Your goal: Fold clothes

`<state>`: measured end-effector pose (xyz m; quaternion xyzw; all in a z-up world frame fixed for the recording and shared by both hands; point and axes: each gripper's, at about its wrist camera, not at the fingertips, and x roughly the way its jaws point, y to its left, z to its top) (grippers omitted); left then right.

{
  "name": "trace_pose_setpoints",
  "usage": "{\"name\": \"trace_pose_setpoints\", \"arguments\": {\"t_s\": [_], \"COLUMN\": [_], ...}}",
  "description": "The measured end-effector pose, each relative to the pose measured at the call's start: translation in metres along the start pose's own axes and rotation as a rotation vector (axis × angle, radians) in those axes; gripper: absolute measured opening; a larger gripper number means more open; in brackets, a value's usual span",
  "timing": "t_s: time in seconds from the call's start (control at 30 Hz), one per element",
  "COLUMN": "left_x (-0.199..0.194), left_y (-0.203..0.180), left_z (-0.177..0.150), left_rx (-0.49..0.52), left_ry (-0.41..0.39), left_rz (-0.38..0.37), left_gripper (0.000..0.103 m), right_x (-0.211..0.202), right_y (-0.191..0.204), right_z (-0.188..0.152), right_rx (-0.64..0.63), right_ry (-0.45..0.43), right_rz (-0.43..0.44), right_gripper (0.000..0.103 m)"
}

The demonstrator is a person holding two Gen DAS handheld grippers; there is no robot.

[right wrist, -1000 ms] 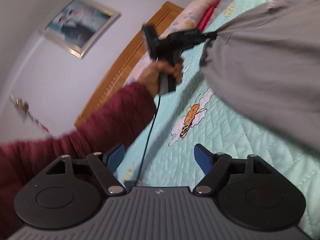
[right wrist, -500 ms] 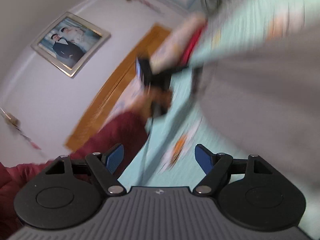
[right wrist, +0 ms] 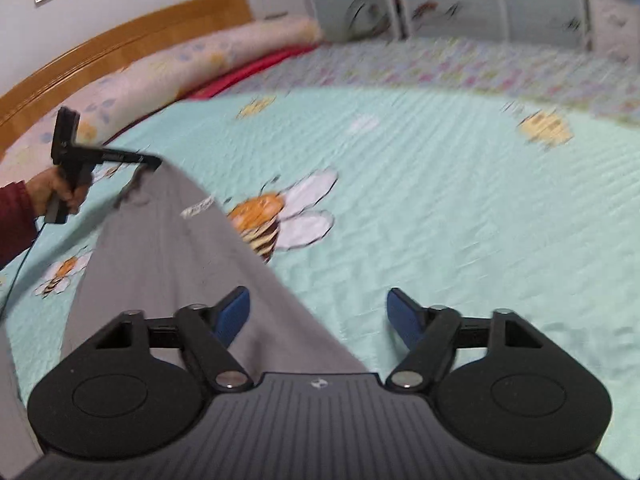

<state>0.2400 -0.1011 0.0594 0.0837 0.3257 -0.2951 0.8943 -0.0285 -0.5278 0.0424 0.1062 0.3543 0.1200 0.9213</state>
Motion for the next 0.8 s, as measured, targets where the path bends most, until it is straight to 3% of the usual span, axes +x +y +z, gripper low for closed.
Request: {"name": "trace_pose_setpoints", "arguments": {"t_s": [0.07,0.17,0.2,0.23,0.3,0.37,0.5,0.6,0.8], "left_x": [0.001,0.002,0.002,0.002,0.001,-0.001,-0.014,-0.019,0.052], "left_y": [-0.001,-0.002,-0.003,-0.004,-0.008,-0.013,-0.031,-0.046,-0.074], "left_z": [-0.001,-0.002,-0.002,-0.001,0.003,0.007,0.028,0.051,0.059], "left_rx": [0.0,0.002,0.002,0.002,0.011,0.026,0.091,0.162,0.304], "left_ry": [0.005,0.013,0.013,0.013,0.004,-0.007,-0.066,-0.11,-0.001], "left_rz": [0.007,0.019,0.023,0.028,0.045,0.065,0.105,0.127,0.229], "left_gripper": [0.021,0.021,0.021,0.021,0.021,0.021,0.021,0.021,0.021], "right_x": [0.016,0.025,0.026,0.027,0.029,0.027,0.009,0.0,0.02], "right_y": [0.0,0.001,0.003,0.007,0.016,0.027,0.039,0.033,-0.001], "right_z": [-0.001,0.005,0.006,0.006,0.006,0.006,0.015,0.022,0.022], "right_rx": [-0.007,-0.015,-0.014,-0.021,-0.047,-0.081,-0.131,-0.128,-0.068], "right_ry": [0.049,0.072,0.084,0.103,0.132,0.12,0.007,-0.06,-0.069], "right_rz": [0.053,0.06,0.073,0.089,0.106,0.062,-0.083,-0.142,-0.227], "right_gripper": [0.057,0.043,0.013,0.0,0.0,0.0,0.0,0.0,0.0]}}
